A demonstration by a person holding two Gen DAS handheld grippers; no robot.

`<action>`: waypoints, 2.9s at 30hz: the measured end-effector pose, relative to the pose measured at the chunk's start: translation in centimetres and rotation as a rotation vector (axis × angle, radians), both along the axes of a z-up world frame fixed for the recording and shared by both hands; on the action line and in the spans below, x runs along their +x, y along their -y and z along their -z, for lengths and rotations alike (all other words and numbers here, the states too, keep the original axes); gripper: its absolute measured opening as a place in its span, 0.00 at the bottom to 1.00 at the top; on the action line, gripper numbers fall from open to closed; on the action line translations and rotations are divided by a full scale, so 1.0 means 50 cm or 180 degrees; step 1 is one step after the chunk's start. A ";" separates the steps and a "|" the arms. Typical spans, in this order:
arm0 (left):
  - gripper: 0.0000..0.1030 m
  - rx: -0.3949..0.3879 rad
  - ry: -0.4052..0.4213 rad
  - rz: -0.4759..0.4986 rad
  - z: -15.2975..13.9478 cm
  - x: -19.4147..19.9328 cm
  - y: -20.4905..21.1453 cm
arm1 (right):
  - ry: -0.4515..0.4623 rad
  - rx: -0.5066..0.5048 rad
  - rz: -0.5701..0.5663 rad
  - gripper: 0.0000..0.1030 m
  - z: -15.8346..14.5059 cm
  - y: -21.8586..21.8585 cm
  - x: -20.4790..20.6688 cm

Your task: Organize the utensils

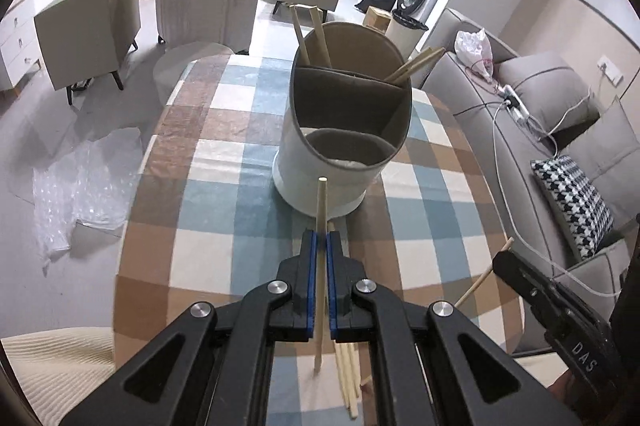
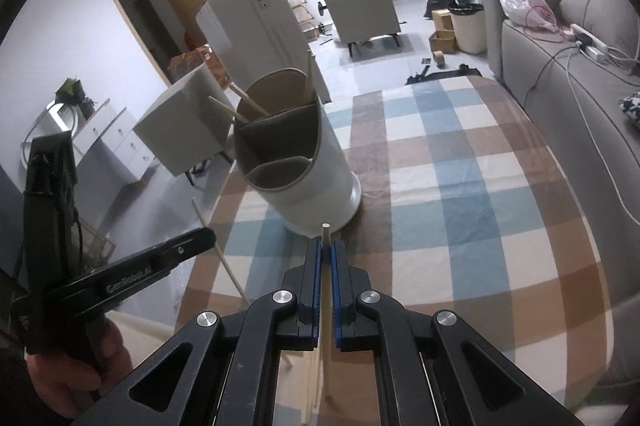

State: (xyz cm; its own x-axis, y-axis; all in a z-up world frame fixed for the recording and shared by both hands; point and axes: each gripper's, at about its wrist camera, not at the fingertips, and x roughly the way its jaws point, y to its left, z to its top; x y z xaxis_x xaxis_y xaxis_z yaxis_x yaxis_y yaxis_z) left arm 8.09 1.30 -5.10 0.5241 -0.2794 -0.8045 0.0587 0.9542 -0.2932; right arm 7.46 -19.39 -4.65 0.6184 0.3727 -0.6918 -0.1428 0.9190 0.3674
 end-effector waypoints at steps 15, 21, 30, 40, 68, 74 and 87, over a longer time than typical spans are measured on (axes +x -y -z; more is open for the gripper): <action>0.00 0.0085 0.0044 0.0313 -0.053 -0.035 0.005 | 0.0305 0.0010 0.0078 0.04 -0.060 -0.003 -0.052; 0.00 0.0013 -0.0051 0.0359 -0.051 -0.037 -0.005 | 0.0358 0.0019 0.0089 0.04 -0.071 -0.002 -0.061; 0.40 -0.0030 -0.0903 -0.0194 0.084 0.035 -0.080 | 0.0240 0.0118 0.0214 0.04 -0.054 0.024 -0.047; 0.50 0.0097 -0.1084 -0.0556 0.185 0.170 -0.094 | 0.0036 0.0235 0.0269 0.04 -0.016 0.041 0.021; 0.00 0.0032 -0.0382 -0.0456 0.099 0.105 -0.075 | 0.0100 0.0146 0.0114 0.04 -0.022 0.016 0.042; 0.00 -0.0169 -0.0014 -0.0361 0.008 0.021 -0.077 | 0.0258 0.0041 -0.0010 0.04 -0.042 -0.015 0.013; 0.00 -0.0502 0.0835 -0.0429 -0.164 0.021 -0.084 | 0.0545 0.0191 0.0063 0.04 -0.130 -0.010 -0.024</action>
State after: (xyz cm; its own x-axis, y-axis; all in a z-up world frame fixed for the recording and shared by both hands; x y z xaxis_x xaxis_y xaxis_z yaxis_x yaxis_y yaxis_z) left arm 9.12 5.49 3.10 0.7484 -0.3038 -0.5896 0.0281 0.9027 -0.4294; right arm 6.25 -18.89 1.84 0.7328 0.3968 -0.5527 -0.1902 0.8994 0.3936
